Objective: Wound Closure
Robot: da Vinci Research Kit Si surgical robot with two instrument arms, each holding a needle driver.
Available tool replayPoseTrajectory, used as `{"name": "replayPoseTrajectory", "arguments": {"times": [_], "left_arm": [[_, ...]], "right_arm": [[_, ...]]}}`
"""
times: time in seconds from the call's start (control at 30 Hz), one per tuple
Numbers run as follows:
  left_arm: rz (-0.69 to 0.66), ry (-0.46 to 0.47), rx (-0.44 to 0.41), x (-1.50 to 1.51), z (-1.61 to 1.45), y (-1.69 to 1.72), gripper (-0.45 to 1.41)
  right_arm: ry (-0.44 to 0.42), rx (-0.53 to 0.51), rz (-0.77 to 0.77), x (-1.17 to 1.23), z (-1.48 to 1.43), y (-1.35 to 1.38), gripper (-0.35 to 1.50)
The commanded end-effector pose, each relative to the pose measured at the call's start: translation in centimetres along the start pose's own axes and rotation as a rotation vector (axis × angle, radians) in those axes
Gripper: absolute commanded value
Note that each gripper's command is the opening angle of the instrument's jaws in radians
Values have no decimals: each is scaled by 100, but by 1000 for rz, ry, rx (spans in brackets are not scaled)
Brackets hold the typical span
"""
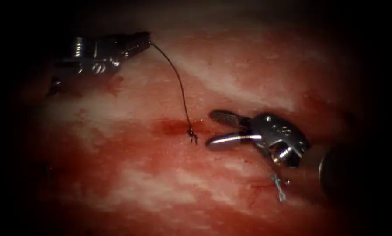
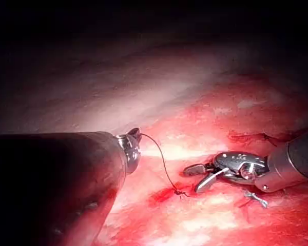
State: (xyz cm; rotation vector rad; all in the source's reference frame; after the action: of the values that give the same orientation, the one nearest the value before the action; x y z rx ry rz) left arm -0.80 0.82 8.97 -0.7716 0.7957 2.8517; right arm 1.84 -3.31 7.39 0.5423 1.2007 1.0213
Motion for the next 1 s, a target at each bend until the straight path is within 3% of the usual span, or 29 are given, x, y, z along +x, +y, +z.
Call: {"name": "replayPoseTrajectory", "arguments": {"times": [0.03,0.2,0.5,1.0], "left_arm": [[2,3,-1,1,6,4,-45],[3,4,-1,2,4,4,-45],[3,1,1,4,6,5,-45],[4,2,4,10,2,10,-45]], "right_arm": [[11,2,38,-2,13,5,116],[38,2,127,16,18,2,109],[41,40,158,17,40,-15,116],[18,13,128,-4,84,-17,128]]}}
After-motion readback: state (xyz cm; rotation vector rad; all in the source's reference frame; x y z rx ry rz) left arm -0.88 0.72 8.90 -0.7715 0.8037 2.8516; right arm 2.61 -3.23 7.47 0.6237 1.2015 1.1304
